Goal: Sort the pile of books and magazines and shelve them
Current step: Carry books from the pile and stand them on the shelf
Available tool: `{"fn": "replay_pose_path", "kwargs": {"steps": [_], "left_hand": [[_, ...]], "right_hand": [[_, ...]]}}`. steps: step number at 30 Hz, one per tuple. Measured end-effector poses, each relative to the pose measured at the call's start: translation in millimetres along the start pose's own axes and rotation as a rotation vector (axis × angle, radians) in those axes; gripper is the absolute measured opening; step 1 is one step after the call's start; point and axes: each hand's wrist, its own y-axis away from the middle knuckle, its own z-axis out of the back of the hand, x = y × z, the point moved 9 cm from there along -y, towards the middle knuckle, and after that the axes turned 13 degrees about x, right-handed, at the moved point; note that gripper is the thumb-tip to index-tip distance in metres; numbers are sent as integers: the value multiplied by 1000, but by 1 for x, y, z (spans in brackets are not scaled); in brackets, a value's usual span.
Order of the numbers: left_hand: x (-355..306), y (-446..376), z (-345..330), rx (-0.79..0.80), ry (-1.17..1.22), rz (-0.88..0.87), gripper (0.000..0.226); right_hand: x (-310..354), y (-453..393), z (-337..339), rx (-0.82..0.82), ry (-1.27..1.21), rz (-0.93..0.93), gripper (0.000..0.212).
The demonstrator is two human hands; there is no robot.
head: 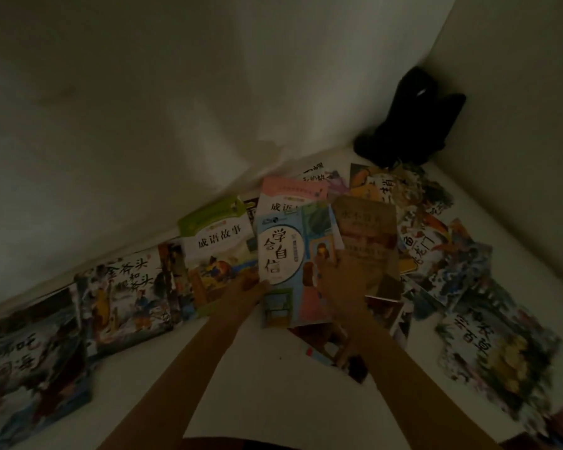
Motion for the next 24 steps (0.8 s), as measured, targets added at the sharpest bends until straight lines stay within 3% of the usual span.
{"fn": "replay_pose_path", "kwargs": {"steps": [4, 7, 9, 10, 13, 16, 19, 24], "left_hand": [[-11, -8, -28, -57, 29, 24, 39], [-11, -8, -36, -89, 126, 36, 40], [-10, -8, -32, -126, 175, 54, 38], [-7, -10, -30, -130, 197, 61, 37], [-4, -13, -36, -103, 246, 114, 39], [2, -17, -54, -76, 325, 173, 43], [-10, -31, -76, -51, 313, 167, 40], [-39, -71, -109, 67, 196, 115, 28]], "right_hand": [[-18, -13, 22, 11, 132, -32, 19], [-17, -14, 21, -41, 146, -4, 63], [-33, -18, 19, -8, 100, -120, 84], [-44, -23, 17, 27, -1, -167, 82], [-40, -16, 27, 80, -292, -154, 39], [-34, -6, 38, 123, -357, -64, 43], [-32, -4, 68, 44, -357, 28, 17], [-48, -19, 115, -39, -372, -64, 17]]}}
